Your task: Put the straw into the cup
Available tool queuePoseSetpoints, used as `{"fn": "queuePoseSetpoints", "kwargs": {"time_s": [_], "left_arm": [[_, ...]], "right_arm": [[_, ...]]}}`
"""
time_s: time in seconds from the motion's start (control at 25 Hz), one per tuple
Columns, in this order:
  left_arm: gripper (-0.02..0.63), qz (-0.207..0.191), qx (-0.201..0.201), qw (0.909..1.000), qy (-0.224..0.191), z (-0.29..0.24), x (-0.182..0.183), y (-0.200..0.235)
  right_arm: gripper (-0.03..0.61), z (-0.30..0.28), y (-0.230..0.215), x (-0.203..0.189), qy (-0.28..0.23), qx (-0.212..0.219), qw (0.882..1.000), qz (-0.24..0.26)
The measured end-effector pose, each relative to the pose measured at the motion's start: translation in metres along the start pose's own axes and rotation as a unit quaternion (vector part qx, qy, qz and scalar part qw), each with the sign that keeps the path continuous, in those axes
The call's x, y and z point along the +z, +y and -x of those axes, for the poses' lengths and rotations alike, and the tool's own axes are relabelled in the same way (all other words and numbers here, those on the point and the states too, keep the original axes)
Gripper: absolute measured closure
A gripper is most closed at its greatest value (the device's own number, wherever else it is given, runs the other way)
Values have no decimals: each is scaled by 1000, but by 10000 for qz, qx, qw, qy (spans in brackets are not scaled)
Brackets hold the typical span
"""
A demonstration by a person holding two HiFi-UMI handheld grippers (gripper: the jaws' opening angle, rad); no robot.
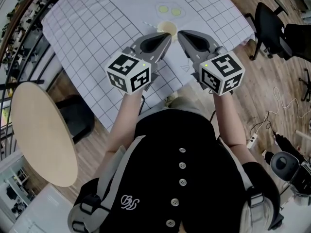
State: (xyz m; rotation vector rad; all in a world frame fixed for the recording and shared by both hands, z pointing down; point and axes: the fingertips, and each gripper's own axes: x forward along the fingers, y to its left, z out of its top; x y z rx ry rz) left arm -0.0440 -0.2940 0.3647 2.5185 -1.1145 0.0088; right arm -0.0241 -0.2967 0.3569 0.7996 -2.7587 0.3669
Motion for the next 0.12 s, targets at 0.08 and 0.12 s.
{"fn": "queuePoseSetpoints", "kwargs": {"time_s": [0.08,0.12], "left_arm": [[614,3,9,10000,1,0,0,0],[614,4,14,10000,1,0,-1,1]], "right_arm": [[580,-1,2,-2,32,49,10000,19],[580,-2,3,-2,46,72,10000,27]]}}
